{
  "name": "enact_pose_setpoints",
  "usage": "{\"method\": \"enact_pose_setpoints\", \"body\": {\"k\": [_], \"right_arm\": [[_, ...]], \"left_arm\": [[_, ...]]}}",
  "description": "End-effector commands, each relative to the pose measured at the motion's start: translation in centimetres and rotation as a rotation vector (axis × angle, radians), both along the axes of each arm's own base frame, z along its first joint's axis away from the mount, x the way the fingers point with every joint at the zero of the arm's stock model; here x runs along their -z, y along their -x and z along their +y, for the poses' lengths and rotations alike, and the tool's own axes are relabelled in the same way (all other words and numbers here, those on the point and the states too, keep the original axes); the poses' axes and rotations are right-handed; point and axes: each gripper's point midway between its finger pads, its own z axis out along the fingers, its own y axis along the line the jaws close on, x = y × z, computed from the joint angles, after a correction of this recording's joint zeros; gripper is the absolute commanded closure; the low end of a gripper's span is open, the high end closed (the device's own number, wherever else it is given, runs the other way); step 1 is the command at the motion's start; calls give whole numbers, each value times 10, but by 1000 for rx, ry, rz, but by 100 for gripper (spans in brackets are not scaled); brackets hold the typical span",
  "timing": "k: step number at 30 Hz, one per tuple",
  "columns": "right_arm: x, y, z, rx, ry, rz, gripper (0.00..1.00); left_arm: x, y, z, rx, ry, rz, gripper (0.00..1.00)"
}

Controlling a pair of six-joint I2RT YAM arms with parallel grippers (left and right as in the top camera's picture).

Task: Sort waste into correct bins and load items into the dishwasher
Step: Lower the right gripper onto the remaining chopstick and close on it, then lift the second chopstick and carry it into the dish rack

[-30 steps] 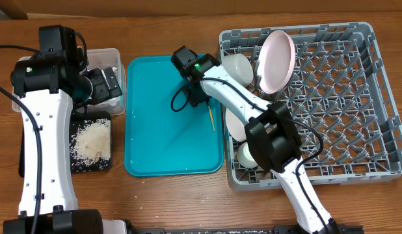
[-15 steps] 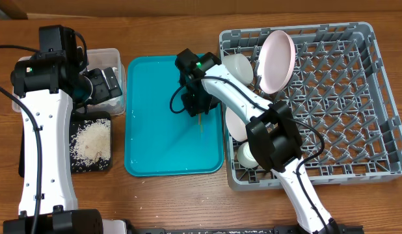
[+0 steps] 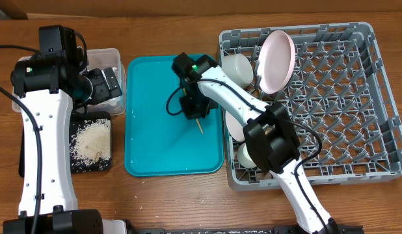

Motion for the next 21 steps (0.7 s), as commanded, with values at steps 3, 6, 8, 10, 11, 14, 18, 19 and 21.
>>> {"method": "enact_pose_setpoints", "body": {"k": [3,6,8,10,11,14,18,19,21], "right_arm": [[-43,-5,-1,1,11,-46,96],[-106,-9,-3,0,-28,-131,96],[-135,-8,-5,2,-51,-172,96],[-165,-6,-7,8,-84,-213,96],[-176,-5,-6,9,-106,-231,96],[-210,0,-10,42,-156,-284,96],[-252,11,-18,90,-219,-349,96],[-261,13,-20,91,-233,-365,96],[-282,20,-26,97,-263,-401,96]], "left_arm": [[-4,-1,3,1,-14,-12,0],[-4,-1,3,1,-14,-12,0],[-4,-1,3,1,-14,-12,0],[-4,-1,3,1,-14,-12,0],[-4,-1,3,1,-14,-12,0],[-4,-1,3,1,-14,-12,0],[-4,-1,3,1,-14,-12,0],[-4,-1,3,1,-14,-12,0],[-4,-1,3,1,-14,-12,0]]}}
